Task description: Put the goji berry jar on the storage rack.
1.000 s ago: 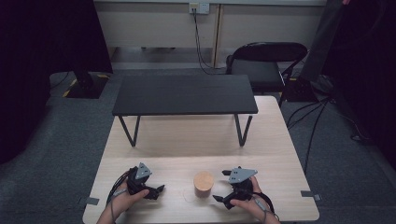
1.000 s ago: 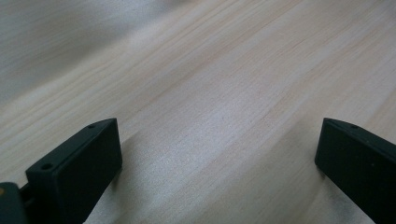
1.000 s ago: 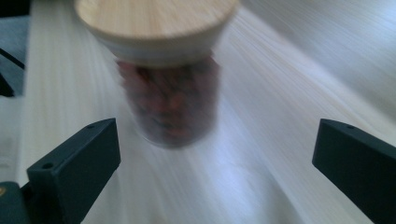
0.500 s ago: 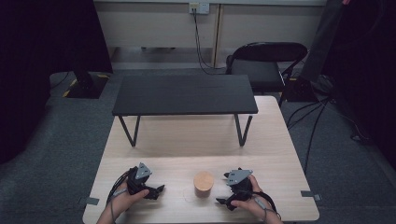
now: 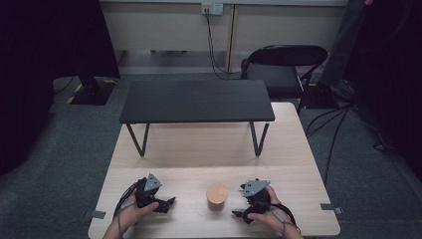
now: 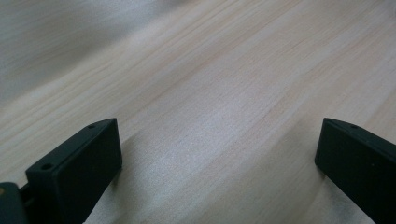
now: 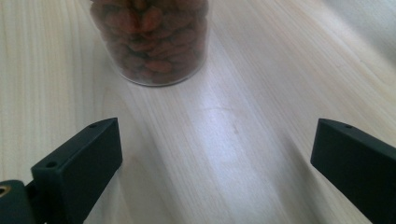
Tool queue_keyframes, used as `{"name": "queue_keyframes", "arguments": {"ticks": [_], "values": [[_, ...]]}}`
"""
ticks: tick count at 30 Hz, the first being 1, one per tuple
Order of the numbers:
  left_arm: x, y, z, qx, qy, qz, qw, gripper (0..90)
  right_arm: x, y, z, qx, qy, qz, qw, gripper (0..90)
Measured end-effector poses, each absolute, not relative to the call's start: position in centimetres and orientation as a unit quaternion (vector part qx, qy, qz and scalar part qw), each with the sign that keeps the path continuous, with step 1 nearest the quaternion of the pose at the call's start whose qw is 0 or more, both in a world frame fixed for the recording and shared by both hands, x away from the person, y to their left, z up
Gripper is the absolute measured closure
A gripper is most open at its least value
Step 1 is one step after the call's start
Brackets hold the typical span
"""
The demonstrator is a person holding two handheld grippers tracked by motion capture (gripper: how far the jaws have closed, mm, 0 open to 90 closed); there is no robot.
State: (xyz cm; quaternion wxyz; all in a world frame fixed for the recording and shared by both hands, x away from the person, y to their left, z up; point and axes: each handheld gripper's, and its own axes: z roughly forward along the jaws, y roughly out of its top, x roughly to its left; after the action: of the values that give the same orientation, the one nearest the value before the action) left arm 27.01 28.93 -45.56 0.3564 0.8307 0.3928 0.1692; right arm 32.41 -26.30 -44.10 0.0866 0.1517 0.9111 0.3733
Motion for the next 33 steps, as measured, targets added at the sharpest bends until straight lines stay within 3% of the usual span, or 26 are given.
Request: {"name": "queue_keyframes", "arguments": {"ticks": [14,27,33], "values": [[27.2,29.0,-45.5,0.834,0.387,0.169,0.354,0.0,33.0,-26.8,-44.7,0.151,0.896,0.413,0.063,0.8],[27.2,29.0,-45.5,0.834,0.387,0.169,0.354,0.0,33.8,-23.5,-45.6,0.123,0.883,0.451,0.034,0.9],[27.2,29.0,-45.5,0.834,0.387,0.169,0.354,0.0,33.9,-23.1,-46.0,0.119,0.876,0.466,0.037,7.0]]}}
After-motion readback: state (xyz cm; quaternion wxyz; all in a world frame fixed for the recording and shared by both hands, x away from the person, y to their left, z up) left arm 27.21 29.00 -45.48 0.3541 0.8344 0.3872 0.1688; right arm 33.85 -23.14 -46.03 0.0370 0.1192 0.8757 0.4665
